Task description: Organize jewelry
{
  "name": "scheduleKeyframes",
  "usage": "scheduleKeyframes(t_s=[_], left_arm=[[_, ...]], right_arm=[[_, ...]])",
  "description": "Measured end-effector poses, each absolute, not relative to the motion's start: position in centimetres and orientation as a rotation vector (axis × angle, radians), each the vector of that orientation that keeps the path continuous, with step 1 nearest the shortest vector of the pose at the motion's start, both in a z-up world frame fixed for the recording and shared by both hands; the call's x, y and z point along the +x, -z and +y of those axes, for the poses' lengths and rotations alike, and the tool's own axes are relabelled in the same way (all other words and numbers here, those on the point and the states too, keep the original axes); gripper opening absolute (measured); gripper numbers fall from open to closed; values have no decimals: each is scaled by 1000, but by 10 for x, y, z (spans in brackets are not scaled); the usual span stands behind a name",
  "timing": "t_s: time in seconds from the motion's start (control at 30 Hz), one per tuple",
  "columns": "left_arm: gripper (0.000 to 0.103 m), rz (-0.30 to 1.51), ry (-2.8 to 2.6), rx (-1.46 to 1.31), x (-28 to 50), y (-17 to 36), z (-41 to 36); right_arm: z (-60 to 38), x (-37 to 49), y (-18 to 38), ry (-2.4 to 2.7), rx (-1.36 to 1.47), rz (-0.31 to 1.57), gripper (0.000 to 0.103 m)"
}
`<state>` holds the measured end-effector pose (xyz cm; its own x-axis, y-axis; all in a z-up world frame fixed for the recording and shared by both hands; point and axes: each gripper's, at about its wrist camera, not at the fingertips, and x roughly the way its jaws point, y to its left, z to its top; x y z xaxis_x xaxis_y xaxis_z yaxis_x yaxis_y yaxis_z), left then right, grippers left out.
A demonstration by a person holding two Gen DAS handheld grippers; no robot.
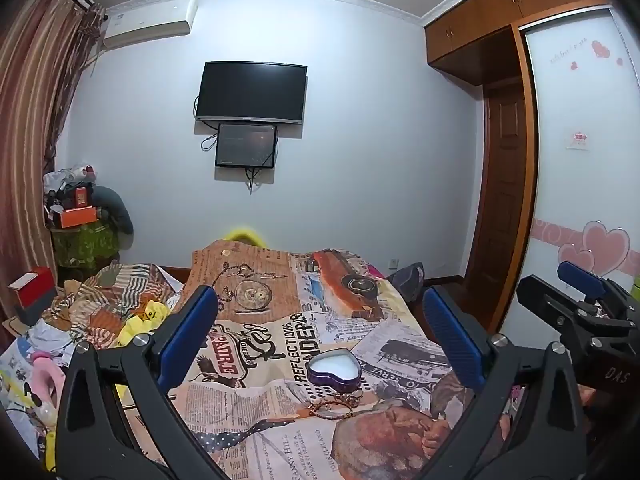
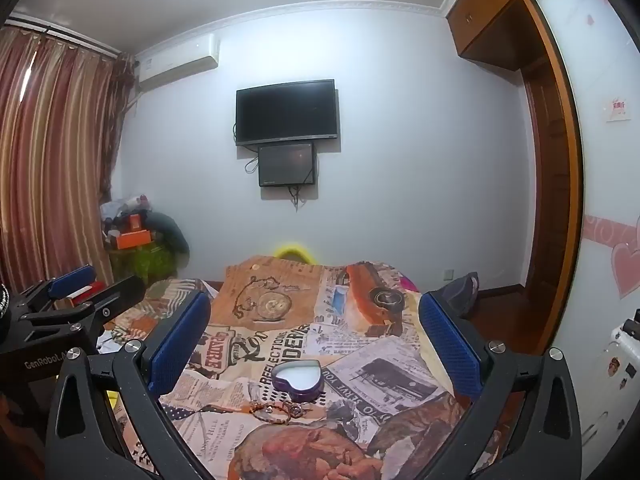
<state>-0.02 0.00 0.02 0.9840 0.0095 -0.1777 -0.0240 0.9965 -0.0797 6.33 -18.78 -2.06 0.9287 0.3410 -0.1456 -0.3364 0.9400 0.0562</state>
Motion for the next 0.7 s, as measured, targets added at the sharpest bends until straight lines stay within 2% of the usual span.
scheduleKeyframes(t_s=[0.7], left_arm=[[103,185,-26,-69,1,6,1]], right_arm=[[-183,60,21,-347,26,164,103]])
